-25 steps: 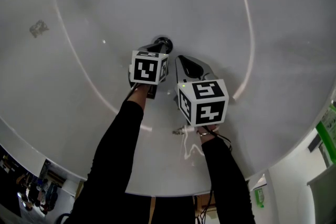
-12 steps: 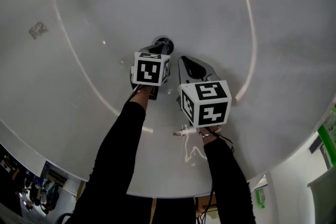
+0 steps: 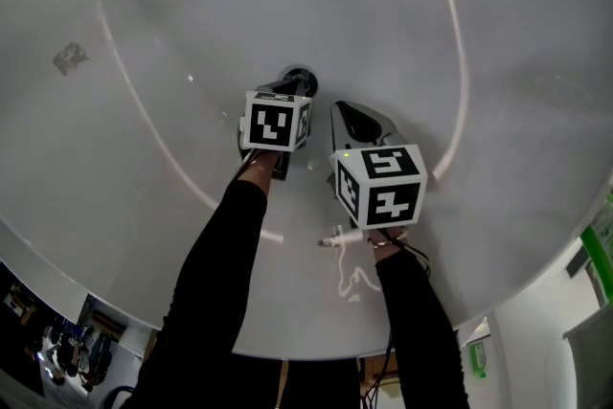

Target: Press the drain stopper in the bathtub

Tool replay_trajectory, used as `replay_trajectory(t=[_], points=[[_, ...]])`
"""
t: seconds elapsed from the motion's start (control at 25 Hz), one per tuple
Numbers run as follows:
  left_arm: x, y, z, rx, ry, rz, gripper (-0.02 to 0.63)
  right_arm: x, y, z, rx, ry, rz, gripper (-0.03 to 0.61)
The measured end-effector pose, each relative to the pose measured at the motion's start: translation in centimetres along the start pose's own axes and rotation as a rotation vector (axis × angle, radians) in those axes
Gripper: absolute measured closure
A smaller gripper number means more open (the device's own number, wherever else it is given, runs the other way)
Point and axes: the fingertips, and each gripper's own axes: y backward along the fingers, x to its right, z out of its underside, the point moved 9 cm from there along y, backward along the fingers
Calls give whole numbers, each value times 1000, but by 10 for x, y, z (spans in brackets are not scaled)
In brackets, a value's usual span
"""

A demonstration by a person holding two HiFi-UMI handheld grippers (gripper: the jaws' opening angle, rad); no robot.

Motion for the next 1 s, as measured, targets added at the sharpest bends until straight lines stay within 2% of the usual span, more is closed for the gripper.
replay_trajectory(t=[0.12,0.56,1.0], points=[[5,8,1,7,-39,0,606,-4,3,0,1,3,1,577],[10,20,-1,3,-49,10,606,-10,11,-3,15,-5,5,577],[12,47,-8,38,-58,24,606,-14,18,-12,31,-5,18,577]])
